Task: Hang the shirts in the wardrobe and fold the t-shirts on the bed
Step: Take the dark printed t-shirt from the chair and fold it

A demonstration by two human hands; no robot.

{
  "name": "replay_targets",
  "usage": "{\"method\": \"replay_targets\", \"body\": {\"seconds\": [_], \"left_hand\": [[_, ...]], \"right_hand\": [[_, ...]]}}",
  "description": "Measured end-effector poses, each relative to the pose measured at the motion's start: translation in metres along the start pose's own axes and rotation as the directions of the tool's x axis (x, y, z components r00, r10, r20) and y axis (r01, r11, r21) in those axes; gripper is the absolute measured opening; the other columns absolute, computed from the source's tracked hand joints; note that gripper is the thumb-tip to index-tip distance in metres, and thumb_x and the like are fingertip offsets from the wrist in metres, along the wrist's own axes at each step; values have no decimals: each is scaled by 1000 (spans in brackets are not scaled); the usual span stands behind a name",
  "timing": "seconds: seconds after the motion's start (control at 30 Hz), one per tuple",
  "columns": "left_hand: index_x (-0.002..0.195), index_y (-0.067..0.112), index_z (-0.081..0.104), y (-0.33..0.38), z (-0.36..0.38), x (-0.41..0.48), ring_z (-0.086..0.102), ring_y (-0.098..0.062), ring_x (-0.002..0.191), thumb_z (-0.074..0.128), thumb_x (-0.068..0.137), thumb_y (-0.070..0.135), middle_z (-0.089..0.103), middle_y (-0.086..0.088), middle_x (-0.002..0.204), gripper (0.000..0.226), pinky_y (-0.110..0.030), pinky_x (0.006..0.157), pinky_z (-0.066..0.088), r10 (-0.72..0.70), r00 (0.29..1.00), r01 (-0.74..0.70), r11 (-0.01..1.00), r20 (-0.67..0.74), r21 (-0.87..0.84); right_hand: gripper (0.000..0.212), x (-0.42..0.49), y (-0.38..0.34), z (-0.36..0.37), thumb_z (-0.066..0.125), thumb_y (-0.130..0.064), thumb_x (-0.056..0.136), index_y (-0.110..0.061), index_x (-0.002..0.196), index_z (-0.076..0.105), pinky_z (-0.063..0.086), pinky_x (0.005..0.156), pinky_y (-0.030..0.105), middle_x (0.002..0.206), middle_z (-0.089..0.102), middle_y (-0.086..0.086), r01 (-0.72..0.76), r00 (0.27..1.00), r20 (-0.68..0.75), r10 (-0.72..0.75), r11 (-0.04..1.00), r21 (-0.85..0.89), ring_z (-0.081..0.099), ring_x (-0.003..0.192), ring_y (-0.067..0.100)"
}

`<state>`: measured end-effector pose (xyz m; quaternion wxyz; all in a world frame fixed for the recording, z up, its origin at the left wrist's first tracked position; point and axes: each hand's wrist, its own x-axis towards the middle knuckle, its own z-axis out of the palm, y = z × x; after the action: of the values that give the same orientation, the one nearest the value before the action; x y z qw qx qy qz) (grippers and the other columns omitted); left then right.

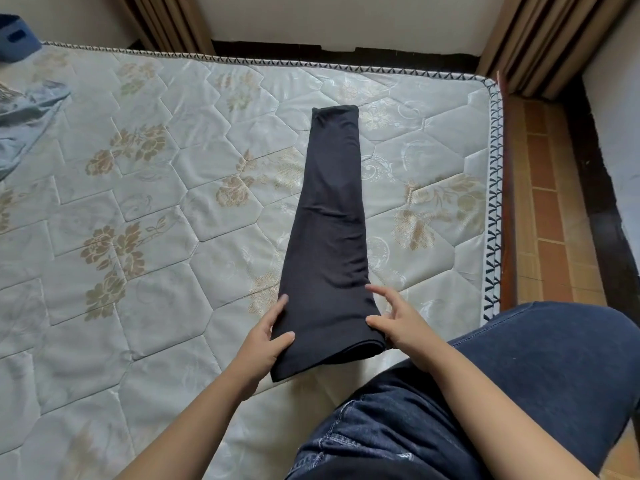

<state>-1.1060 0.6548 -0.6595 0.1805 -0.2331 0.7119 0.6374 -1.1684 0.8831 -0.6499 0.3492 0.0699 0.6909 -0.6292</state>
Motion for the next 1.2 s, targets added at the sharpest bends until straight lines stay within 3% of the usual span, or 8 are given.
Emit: {"method": "replay_targets", "body": {"seconds": [0.13,0.33,0.5,0.67,0.8,0.97,1.07,1.2], "left_hand": [[93,17,70,17,0,-12,60,-2,75,48,93,-3,69,3,93,30,-10,62,45,-88,993,80,993,76,92],[90,15,74,23,1,-7,57,-11,72,51,91,6,69,0,87,25,-15,54,42,-324,930,305,944,175,125],[87,9,68,34,2,7,55,-12,56,68,79,13,62,-5,73,10,-19,47,37,-447,856,468,884,259,-22],[81,12,62,49,-4,36,60,-6,43,48,93,15,71,-6,69,18,-15,41,37,-518,820,572,737,243,-360],[98,9,58,59,-6,61,57,-6,39,37,100,38,74,-5,80,36,-15,41,38,-496,833,547,671,245,-501],[89,15,57,49,-9,79,32,-6,37,38,95,56,52,3,51,46,-15,40,24,-497,866,500,864,60,-55],[85,14,62,40,-9,79,40,-7,48,64,84,47,50,5,59,33,-18,45,27,-343,938,345,909,-48,235],[81,10,69,33,-1,78,59,-18,71,77,66,32,62,0,70,28,-28,68,45,-131,984,166,916,-118,365]], "right_hand": [[23,-9,-8,-10,48,4,88,-9,96,65,42,40,20,72,53,10,-111,993,34,111,994,-10,45,43,14],[9,-10,-13,-18,54,-2,86,-5,84,63,44,42,21,50,55,5,-297,943,127,307,950,-95,55,39,14],[14,4,-13,-21,53,-4,88,-6,75,57,40,38,17,51,53,9,-384,922,40,384,923,-24,53,37,12],[21,28,-24,-28,49,-7,93,-7,73,57,43,37,13,49,64,1,-404,907,-25,420,886,229,56,36,5],[18,48,-31,-29,40,-6,96,-7,82,51,44,40,15,56,69,0,-353,911,-103,399,885,302,61,41,8],[29,61,-15,-26,56,-28,89,-3,78,63,32,50,20,59,53,1,-277,911,-323,255,961,-23,41,50,12],[29,58,-8,-17,66,-33,85,-8,71,63,36,62,26,68,54,-1,-126,968,-237,78,973,-192,49,65,12],[26,60,-1,-8,62,-22,88,-1,75,52,33,57,28,66,53,7,32,967,-202,-155,862,-506,47,64,21]]}}
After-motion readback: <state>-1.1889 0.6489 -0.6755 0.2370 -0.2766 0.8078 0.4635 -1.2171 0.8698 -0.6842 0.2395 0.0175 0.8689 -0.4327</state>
